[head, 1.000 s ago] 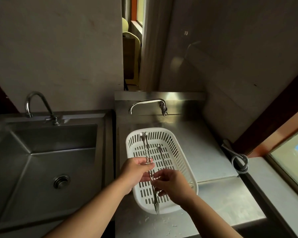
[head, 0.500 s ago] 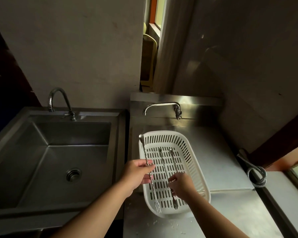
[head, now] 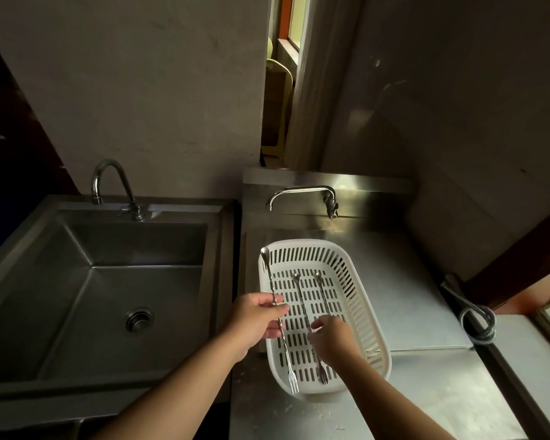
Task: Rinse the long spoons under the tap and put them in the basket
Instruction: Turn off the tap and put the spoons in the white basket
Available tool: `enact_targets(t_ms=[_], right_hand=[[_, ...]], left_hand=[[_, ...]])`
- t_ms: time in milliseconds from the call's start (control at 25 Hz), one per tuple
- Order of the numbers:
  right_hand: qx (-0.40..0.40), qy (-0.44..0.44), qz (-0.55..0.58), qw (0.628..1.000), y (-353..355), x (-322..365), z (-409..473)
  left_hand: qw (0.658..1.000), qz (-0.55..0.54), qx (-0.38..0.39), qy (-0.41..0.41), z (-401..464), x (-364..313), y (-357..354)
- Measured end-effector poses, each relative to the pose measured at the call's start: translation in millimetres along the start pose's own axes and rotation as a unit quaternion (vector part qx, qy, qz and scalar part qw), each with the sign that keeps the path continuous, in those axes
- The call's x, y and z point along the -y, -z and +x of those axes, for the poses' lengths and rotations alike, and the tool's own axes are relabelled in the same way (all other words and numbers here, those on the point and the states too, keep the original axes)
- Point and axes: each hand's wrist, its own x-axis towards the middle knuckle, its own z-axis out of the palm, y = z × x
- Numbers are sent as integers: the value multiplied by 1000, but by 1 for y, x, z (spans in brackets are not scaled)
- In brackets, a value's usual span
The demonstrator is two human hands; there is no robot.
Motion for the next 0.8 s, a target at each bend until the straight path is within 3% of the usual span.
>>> enact_targets(t_ms=[240, 520, 680, 800], right_hand=[[90, 86, 235, 964, 19, 13, -47], [55, 79, 212, 972, 15, 9, -59], [46, 56, 163, 984, 13, 4, -45], [60, 35, 119, 990, 7, 3, -30]], left_hand=[[1000, 11, -13, -7, 6, -4, -11], [998, 45, -15, -29, 12, -1, -30], [974, 197, -39, -104, 16, 10, -25], [910, 370, -48, -178, 12, 21, -14]])
